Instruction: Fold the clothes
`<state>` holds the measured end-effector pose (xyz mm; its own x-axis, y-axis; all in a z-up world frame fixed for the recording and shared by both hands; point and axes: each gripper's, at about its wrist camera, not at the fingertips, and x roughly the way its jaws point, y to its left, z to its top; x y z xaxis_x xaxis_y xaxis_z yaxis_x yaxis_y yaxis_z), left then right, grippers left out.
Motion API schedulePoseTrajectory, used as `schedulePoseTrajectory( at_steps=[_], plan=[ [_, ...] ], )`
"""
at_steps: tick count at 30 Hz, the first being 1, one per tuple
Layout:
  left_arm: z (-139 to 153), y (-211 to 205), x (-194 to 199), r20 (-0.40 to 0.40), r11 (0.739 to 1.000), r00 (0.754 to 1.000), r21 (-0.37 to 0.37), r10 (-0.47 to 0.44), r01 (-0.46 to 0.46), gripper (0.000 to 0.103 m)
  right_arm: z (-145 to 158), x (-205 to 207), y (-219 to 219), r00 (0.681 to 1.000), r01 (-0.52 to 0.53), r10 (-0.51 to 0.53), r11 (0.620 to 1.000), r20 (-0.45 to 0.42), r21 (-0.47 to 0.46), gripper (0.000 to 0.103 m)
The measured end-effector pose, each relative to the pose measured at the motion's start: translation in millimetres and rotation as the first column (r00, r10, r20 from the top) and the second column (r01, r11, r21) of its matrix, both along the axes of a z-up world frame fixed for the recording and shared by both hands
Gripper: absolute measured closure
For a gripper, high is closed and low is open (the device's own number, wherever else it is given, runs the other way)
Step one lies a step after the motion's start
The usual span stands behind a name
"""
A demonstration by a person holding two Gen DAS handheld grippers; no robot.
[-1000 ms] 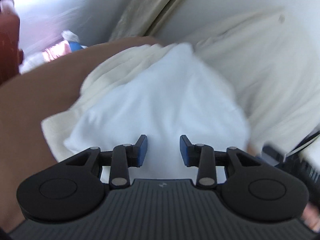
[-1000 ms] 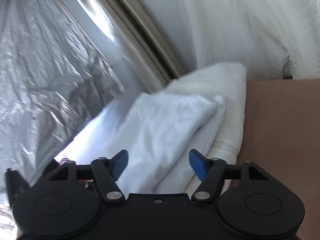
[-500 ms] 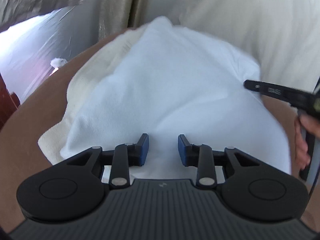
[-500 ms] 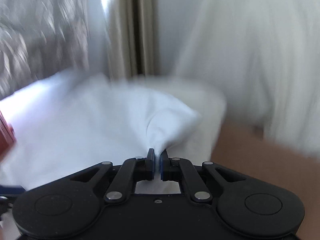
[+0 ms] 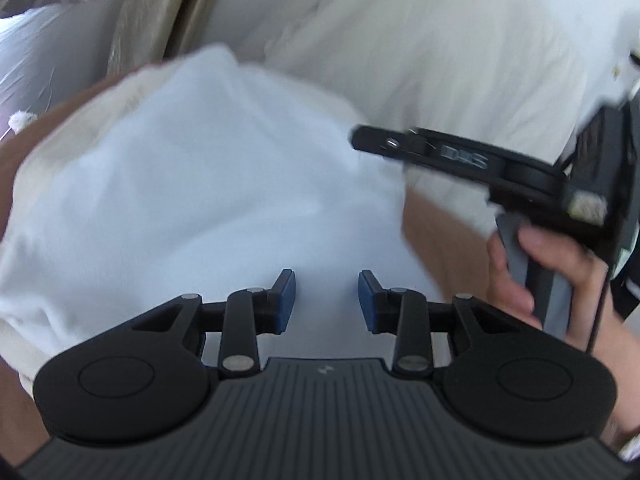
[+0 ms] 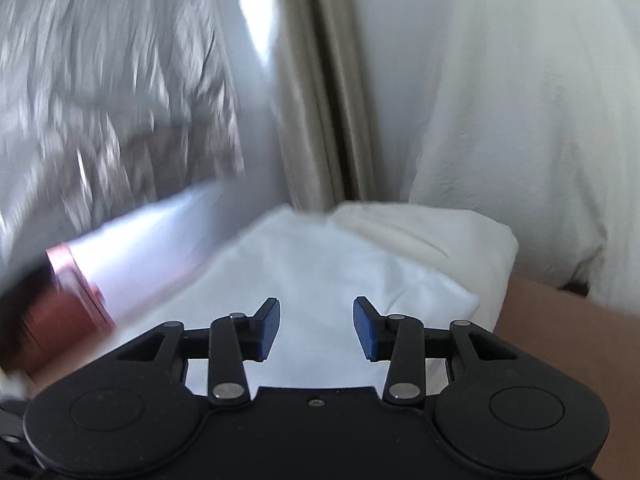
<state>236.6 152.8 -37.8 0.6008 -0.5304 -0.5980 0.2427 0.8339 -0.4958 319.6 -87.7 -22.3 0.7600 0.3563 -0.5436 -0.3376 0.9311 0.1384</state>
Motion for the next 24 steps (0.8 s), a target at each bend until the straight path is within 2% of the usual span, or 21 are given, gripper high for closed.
schedulePoseTrajectory(
  at_steps=[2, 4, 6, 9, 11, 14, 16, 18, 20, 21, 24],
  plan=[
    [-1.4, -1.2, 0.2, -0.003, 1.0, 1.0, 0.027, -0.013, 0.014, 0.068, -19.8, 10.9, 1.6, 0.999, 0.02, -0.024, 0.997, -0.048, -0.081, 0.058],
    [-1.5, 2.7, 4.0, 0.001, 0.999, 1.0, 0.042, -0.005, 0.005, 0.067, -40.8, 14.9, -8.2, 0.996, 0.056, -0.065, 0.991, -0.065, -0.124, 0.058],
    [-4.9, 5.1, 3.4, -0.011, 0.999, 1.0, 0.046, 0.006, -0.006, 0.067, -49.9, 13.7, -14.9, 0.997, 0.058, -0.063, 0.992, -0.043, -0.115, 0.058],
    [-6.4, 3.8, 2.2, -0.013, 0.997, 1.0, 0.071, 0.011, -0.01, 0.066, -50.3, -0.3, -22.5, 0.993, 0.099, -0.104, 0.99, -0.046, -0.098, 0.057],
    [-3.0, -5.6, -2.1, 0.002, 0.991, 1.0, 0.133, 0.019, -0.019, 0.063, -45.9, -16.4, -18.1, 0.992, 0.119, -0.125, 0.984, -0.036, -0.131, 0.049],
    [10.0, -21.1, -16.0, 0.04, 0.97, 0.998, 0.236, 0.046, -0.054, 0.062, -30.5, -49.9, -12.3, 0.993, 0.108, -0.113, 0.979, -0.021, -0.174, 0.049],
    [25.6, -30.5, -28.3, 0.084, 0.951, 0.995, 0.296, 0.062, -0.084, 0.059, -18.4, -78.0, -17.6, 0.994, 0.099, -0.104, 0.984, -0.022, -0.146, 0.049],
    [49.7, -34.4, -45.4, 0.152, 0.949, 0.985, 0.292, 0.079, -0.121, 0.051, -6.0, -109.7, -29.4, 0.994, 0.105, -0.107, 0.991, -0.031, -0.082, 0.048],
    [72.8, -37.0, -64.2, 0.19, 0.948, 0.974, 0.266, 0.124, -0.173, 0.039, 7.4, -139.5, -40.5, 0.992, 0.116, -0.117, 0.993, -0.043, -0.016, 0.047],
    [82.3, -39.3, -73.1, 0.2, 0.948, 0.97, 0.257, 0.138, -0.188, 0.037, 13.9, -153.8, -46.0, 0.992, 0.121, -0.121, 0.993, -0.048, 0.01, 0.047],
    [102.9, -53.2, -100.5, 0.217, 0.93, 0.965, 0.302, 0.147, -0.209, 0.029, 34.4, -191.6, -60.8, 0.988, 0.149, -0.147, 0.988, -0.051, 0.049, 0.044]
  ],
)
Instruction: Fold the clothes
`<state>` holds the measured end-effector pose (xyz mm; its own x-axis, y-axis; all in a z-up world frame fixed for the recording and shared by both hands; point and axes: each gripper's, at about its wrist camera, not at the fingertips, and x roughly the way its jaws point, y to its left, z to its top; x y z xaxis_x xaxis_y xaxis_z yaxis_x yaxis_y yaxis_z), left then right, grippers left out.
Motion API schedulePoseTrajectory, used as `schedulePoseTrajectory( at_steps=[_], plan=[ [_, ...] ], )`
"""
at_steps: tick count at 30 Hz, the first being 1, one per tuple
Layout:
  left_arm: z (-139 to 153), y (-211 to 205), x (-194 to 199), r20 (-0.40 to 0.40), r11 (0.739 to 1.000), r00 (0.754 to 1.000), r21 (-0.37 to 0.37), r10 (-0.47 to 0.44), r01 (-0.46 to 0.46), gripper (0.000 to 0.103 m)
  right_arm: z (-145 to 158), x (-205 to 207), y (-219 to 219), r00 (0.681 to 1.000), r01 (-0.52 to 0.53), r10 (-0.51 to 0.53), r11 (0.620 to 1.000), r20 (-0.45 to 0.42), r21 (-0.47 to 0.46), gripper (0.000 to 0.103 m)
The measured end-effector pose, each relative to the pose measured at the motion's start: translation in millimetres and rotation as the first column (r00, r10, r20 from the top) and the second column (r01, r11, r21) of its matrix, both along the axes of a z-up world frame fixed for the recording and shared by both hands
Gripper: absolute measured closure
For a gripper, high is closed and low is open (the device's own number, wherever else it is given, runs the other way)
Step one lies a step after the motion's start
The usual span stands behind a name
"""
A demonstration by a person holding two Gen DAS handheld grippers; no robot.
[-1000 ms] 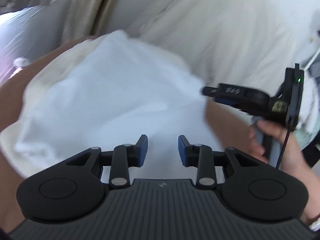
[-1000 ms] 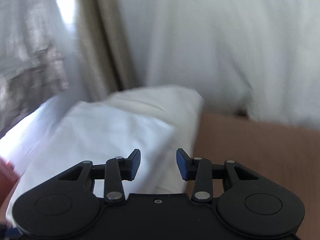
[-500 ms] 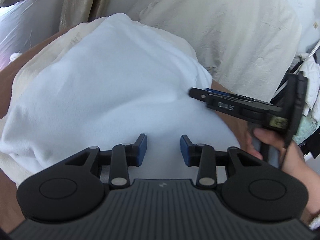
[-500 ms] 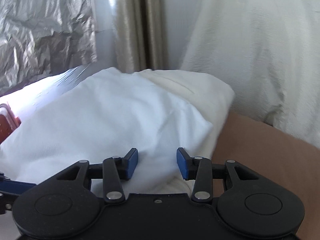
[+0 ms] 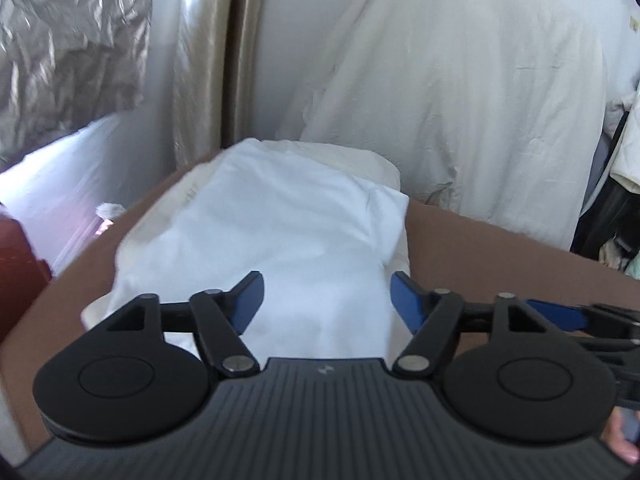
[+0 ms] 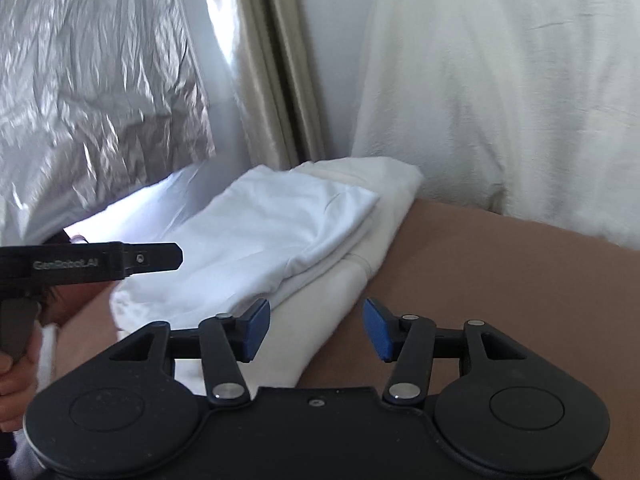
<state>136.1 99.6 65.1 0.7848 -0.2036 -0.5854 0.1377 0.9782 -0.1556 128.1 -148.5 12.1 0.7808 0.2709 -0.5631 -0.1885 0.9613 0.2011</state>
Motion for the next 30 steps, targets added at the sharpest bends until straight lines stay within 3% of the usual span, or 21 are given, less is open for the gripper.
schedulePoseTrajectory(
  at_steps=[2, 4, 9, 13, 15, 19, 22, 26, 30],
  plan=[
    [8.5, -12.9, -19.8, 0.004, 0.997, 1.0, 0.073, -0.004, 0.004, 0.02, 10.6, -23.0, -8.5, 1.0, 0.007, -0.007, 1.0, 0.0, 0.01, 0.039],
    [13.4, -24.8, -35.2, -0.005, 0.992, 1.0, 0.122, -0.009, 0.01, 0.019, 19.4, -42.7, -15.6, 1.0, 0.017, -0.017, 1.0, 0.006, 0.002, 0.038],
    [17.3, -40.2, -70.4, -0.023, 0.988, 0.999, 0.151, 0.029, -0.025, 0.018, 30.5, -80.1, -24.7, 0.997, 0.081, -0.081, 0.995, 0.003, -0.059, 0.037],
    [22.4, -44.1, -90.3, -0.028, 0.996, 1.0, 0.084, 0.011, -0.008, 0.018, 33.6, -103.7, -21.4, 0.988, 0.152, -0.15, 0.972, 0.025, -0.177, 0.037],
    [21.3, -46.9, -101.5, -0.032, 0.998, 0.999, 0.062, 0.0, 0.002, 0.018, 35.2, -112.8, -25.0, 0.988, 0.152, -0.15, 0.975, 0.022, -0.16, 0.035],
    [11.2, -58.7, -124.8, -0.05, 0.993, 0.999, 0.116, 0.019, -0.013, 0.018, 36.4, -131.0, -30.7, 0.985, 0.174, -0.171, 0.974, 0.03, -0.145, 0.023],
    [-1.2, -62.8, -140.6, -0.083, 0.994, 0.996, 0.104, 0.035, -0.027, 0.011, 33.1, -142.4, -30.3, 0.982, 0.187, -0.185, 0.97, 0.027, -0.153, 0.022],
    [-17.0, -66.8, -155.9, -0.105, 0.998, 0.994, 0.05, 0.03, -0.024, 0.01, 27.5, -153.4, -29.6, 0.981, 0.193, -0.195, 0.969, 0.004, -0.154, 0.021],
    [-20.2, -74.5, -158.0, -0.12, 0.998, 0.993, 0.068, 0.018, -0.01, 0.01, 24.3, -158.8, -32.1, 0.977, 0.208, -0.212, 0.969, -0.019, -0.134, 0.021]
  ],
)
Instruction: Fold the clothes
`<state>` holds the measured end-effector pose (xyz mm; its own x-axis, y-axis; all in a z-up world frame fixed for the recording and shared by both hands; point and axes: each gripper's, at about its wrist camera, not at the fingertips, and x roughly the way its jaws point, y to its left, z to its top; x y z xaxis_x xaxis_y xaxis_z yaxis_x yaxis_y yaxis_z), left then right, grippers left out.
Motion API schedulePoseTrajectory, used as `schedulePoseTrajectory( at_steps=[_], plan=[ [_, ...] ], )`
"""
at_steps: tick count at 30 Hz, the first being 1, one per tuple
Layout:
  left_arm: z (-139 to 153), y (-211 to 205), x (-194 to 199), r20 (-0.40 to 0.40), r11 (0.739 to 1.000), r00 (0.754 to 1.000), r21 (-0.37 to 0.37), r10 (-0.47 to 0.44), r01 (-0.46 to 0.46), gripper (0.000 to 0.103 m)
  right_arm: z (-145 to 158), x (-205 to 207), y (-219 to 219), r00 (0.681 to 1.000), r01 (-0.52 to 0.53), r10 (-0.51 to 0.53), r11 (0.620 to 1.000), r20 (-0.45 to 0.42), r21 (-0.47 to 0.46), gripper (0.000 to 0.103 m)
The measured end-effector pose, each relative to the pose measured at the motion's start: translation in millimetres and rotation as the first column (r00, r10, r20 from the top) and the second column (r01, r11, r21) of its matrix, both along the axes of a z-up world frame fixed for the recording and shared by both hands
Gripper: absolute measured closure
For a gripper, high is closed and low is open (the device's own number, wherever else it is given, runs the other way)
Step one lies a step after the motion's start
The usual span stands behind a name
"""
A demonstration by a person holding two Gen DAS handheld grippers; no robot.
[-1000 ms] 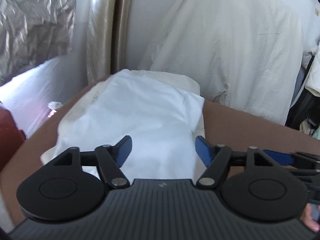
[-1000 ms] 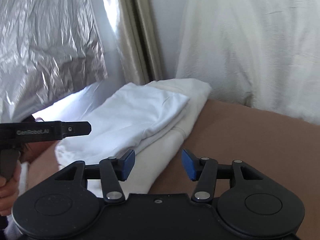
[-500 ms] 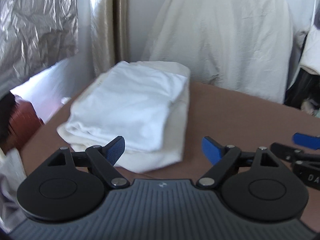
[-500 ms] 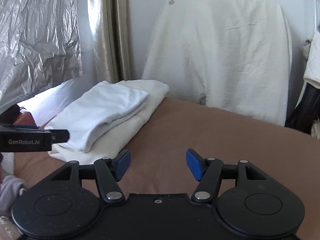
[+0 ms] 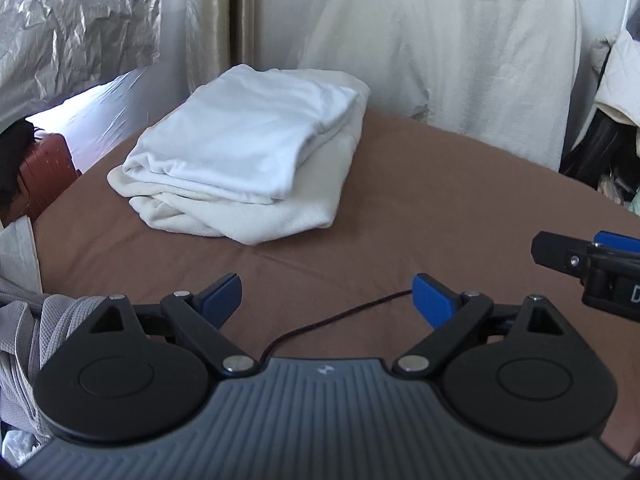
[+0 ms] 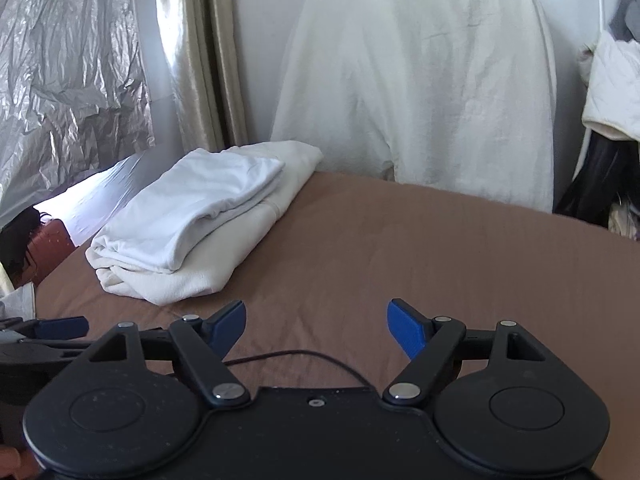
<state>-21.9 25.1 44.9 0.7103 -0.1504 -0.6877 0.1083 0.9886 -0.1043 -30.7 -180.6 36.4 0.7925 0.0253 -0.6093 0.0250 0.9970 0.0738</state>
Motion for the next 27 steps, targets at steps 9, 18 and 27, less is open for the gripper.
schedulePoseTrajectory(
  at_steps=[9, 18, 27],
  plan=[
    [6.1, 0.5, 3.7, 0.008, 0.998, 1.0, 0.054, 0.018, -0.019, 0.009, -4.9, -8.1, 6.6, 1.0, -0.01, 0.01, 1.0, -0.011, -0.006, 0.016],
    [7.0, -2.0, 3.4, 0.005, 0.997, 1.0, 0.074, 0.011, -0.012, 0.005, -2.4, -11.4, 4.4, 0.997, 0.042, -0.045, 0.998, -0.059, -0.052, 0.016],
    [-5.4, -10.1, 8.4, -0.011, 0.994, 1.0, 0.11, 0.015, -0.013, 0.002, -4.1, -12.3, 9.5, 0.999, 0.019, -0.021, 0.999, -0.04, -0.051, 0.013]
  ],
)
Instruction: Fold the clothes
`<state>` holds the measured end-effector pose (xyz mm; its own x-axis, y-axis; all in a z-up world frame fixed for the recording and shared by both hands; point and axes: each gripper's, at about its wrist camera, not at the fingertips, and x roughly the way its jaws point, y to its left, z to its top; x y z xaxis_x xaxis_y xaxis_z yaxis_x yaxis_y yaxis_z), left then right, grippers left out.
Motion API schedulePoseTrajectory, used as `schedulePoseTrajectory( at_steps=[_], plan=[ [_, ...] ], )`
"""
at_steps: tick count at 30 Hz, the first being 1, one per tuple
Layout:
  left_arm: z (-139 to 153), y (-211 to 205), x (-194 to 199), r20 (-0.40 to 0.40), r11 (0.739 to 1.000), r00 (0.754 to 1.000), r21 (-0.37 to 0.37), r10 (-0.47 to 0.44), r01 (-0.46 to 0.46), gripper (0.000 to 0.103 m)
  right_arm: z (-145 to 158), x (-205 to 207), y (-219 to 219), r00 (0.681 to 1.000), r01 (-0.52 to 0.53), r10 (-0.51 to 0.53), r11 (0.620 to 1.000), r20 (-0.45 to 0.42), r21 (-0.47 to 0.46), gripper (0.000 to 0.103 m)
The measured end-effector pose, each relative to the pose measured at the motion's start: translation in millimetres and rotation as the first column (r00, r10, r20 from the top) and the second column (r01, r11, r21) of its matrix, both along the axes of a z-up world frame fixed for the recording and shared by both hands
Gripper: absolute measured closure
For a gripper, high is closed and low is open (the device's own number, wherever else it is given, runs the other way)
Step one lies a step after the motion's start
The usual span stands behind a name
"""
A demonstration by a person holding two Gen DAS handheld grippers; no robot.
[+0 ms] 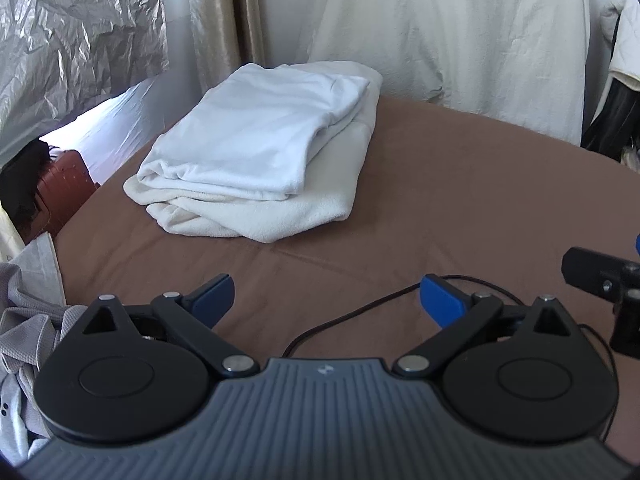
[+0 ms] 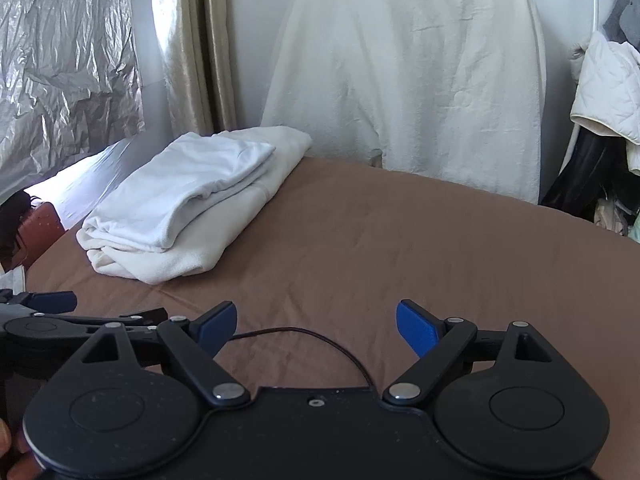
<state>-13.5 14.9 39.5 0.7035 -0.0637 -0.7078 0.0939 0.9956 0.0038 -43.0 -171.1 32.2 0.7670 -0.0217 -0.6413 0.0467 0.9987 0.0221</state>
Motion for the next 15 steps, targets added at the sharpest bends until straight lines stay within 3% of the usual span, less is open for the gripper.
schedulePoseTrajectory(
  at_steps=[5, 15],
  plan=[
    [2.8, -4.1, -3.8, 0.058, 0.999, 0.998, 0.051, -0.004, 0.001, 0.002, -4.5, 0.9, 2.1, 1.0, 0.002, -0.002, 1.0, -0.019, -0.019, 0.013],
    [-2.4, -7.3, 0.1, 0.035, 0.998, 0.999, 0.056, -0.005, 0.004, 0.002, -9.0, 2.0, -1.5, 0.999, 0.014, -0.014, 1.0, -0.031, -0.007, 0.013]
  ],
)
